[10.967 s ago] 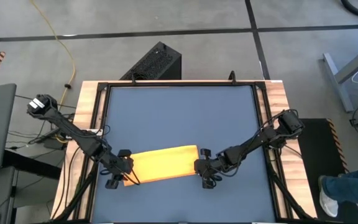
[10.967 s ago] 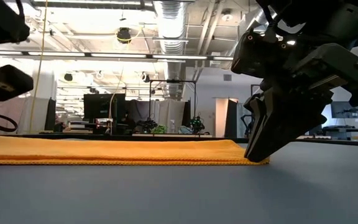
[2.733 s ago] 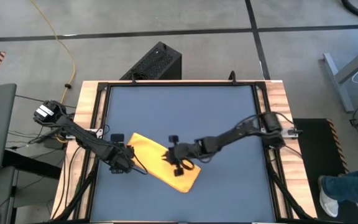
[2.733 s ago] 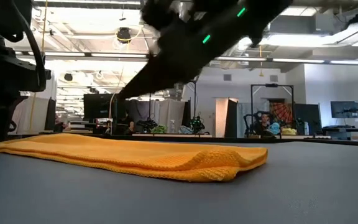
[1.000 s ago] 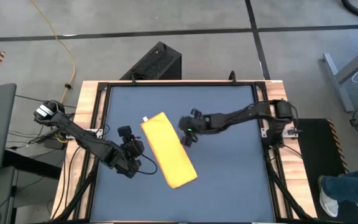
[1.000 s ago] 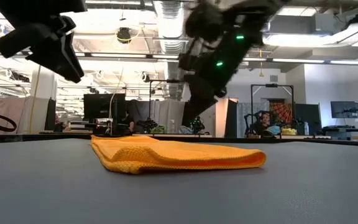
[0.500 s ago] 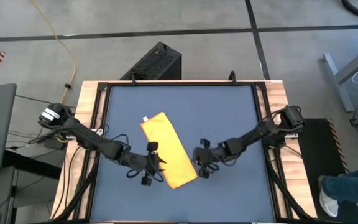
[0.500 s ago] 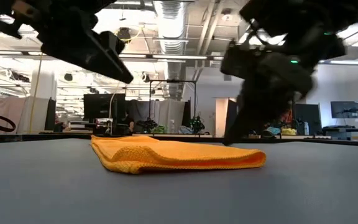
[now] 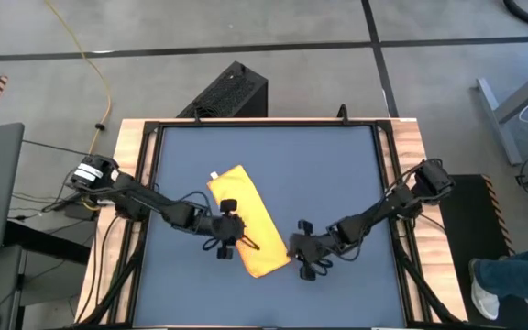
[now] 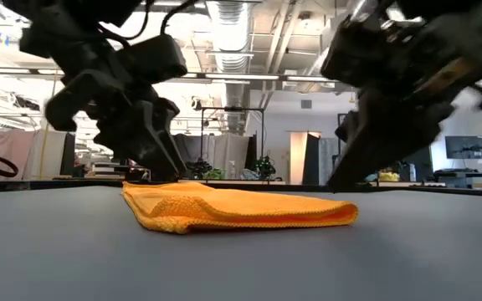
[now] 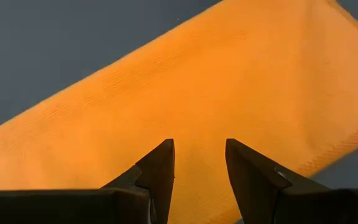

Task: Roll towel into tight, uniform cylinder
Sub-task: Roll the orange towel

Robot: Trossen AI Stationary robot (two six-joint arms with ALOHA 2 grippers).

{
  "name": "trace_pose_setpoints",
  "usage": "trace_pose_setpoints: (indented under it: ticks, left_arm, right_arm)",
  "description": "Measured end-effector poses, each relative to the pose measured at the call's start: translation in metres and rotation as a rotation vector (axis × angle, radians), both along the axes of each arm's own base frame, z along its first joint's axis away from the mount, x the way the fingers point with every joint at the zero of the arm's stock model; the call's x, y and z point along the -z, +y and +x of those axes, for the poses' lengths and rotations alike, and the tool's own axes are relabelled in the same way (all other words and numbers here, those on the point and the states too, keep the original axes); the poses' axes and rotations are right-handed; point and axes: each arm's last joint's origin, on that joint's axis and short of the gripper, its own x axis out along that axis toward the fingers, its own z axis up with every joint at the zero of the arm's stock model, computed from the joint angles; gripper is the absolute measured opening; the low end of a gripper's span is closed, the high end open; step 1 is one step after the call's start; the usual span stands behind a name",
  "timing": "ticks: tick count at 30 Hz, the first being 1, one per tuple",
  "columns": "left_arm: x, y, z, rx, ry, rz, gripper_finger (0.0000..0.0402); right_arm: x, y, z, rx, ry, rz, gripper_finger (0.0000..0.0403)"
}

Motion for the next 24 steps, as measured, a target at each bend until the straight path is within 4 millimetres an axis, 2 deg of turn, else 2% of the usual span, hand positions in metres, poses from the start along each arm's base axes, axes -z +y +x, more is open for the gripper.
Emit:
trace_pose_setpoints:
  ticks: [5, 11, 16, 20, 24]
  left_arm:
    - [0.003, 0.009, 0.0, 0.045, 0.059, -0.075, 0.0135]
    - [0.008, 0.007, -0.006, 0.11, 0.15, -0.135, 0.0135]
    - [0.012, 0.005, -0.011, 0.1, 0.217, -0.143, 0.0135]
    - [0.009, -0.001, -0.011, 0.118, 0.195, -0.154, 0.0135]
    - [-0.005, -0.012, -0.011, 0.188, 0.107, -0.156, 0.0135]
  right_arm:
    - [-0.001, 0.01, -0.004, -0.097, -0.022, -0.063, 0.0022]
    - [-0.001, 0.009, -0.004, -0.209, -0.046, -0.191, 0.0022]
    - [0.0, 0.001, 0.0, -0.188, -0.039, -0.201, 0.0022]
    - [-0.001, 0.002, -0.001, -0.186, -0.041, -0.195, 0.0022]
    - [-0.001, 0.007, -0.003, -0.227, -0.05, -0.219, 0.0022]
